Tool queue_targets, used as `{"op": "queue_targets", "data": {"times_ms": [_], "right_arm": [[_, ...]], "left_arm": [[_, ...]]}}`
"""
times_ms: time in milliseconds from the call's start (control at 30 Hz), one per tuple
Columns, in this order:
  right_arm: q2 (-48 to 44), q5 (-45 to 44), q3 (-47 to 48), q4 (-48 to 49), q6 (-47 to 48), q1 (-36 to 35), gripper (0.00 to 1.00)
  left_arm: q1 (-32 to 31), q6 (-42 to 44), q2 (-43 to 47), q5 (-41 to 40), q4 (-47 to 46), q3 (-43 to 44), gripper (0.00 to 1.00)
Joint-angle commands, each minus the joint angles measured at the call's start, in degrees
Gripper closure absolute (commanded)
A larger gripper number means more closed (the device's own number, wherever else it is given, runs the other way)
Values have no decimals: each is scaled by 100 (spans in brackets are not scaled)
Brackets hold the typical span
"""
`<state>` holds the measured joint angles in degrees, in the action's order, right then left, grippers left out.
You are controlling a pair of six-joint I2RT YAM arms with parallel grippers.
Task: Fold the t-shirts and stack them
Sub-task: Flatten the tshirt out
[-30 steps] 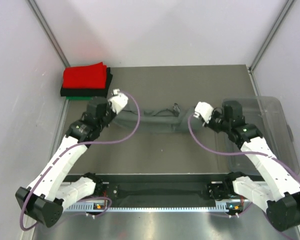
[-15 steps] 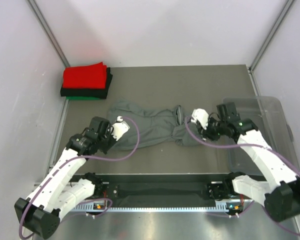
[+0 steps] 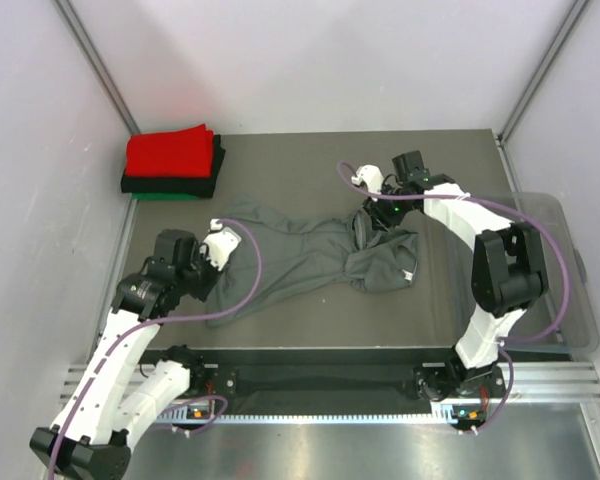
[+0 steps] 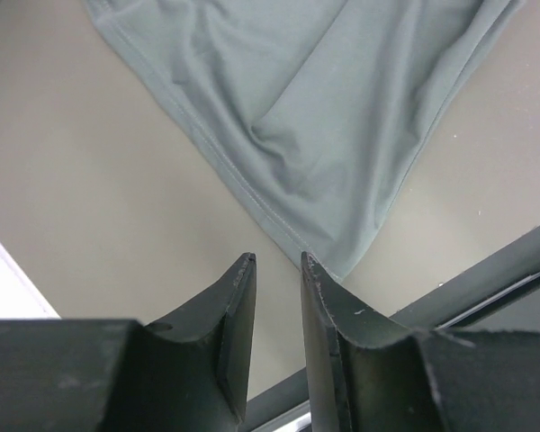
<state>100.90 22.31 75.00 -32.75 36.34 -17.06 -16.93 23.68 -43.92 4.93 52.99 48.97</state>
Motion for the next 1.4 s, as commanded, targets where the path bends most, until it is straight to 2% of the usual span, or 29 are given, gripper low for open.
{"op": "queue_targets", "data": {"times_ms": [0,267,367,433,667,767,900,1000,1367], "right_arm": [[-62,-235,462,-29,92,89,60],[-992,-420,-125,-187,628,229,57],[-1081,-202,-363,-502,1023,238,56],[-1012,-113,-364,-495,963,238,56],[172,861,611,-530,261,238,60],[875,1379,1366,-627,-170,273,60],[1747,2154,2710,-758,-1292,396,60],[2275,2401,3387,-1004,-1568,388,60],[2460,2173,3196,-1137,-1533,352,61]], "left_arm": [[76,-30,112,35,36,-37,68],[111,-83,-2,87,-350,-212,67],[111,-74,-55,96,-421,-143,67],[111,-66,-81,105,-439,-90,66],[172,-144,-178,228,-334,60,66],[225,-127,-134,228,-237,69,66],[286,-92,-90,237,-202,-10,66],[313,-74,-99,254,-210,-10,66],[322,-48,-187,289,-368,-90,66]]}}
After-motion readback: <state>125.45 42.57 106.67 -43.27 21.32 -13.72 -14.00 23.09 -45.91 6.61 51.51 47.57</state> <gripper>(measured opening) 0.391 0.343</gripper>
